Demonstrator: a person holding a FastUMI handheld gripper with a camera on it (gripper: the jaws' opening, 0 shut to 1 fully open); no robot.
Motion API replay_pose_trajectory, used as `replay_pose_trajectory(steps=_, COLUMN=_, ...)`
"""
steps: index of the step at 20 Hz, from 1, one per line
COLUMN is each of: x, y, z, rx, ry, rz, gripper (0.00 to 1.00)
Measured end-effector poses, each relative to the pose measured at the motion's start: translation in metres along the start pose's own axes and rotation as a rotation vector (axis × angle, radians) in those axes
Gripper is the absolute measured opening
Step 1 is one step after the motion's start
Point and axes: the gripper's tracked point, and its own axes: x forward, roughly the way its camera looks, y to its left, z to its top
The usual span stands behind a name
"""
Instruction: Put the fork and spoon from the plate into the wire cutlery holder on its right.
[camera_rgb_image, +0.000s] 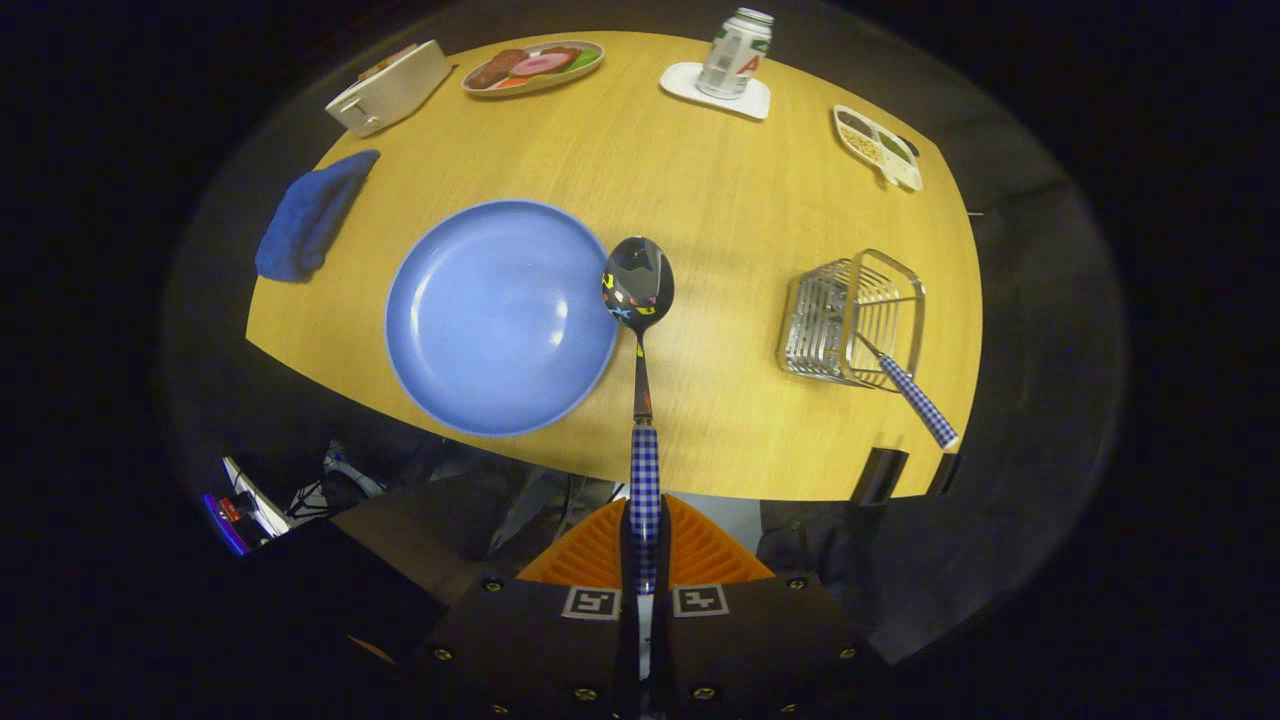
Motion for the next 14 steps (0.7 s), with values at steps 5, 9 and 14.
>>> replay_pose_trajectory(steps=5, x=-0.017, y=-0.043, z=-0.009, rx=0.03, ry=0.022, rz=-0.03, gripper=0.05)
replay_pose_trajectory(steps=9, x=-0.023, y=-0.075, z=-0.015, rx=0.065, ry=0.06, rz=-0.057, gripper=0.05)
replay_pose_trajectory(steps=14, x=-0.017, y=-0.111, z=-0.017, rx=0.071, ry=0.13, rz=-0.091, gripper=0.05)
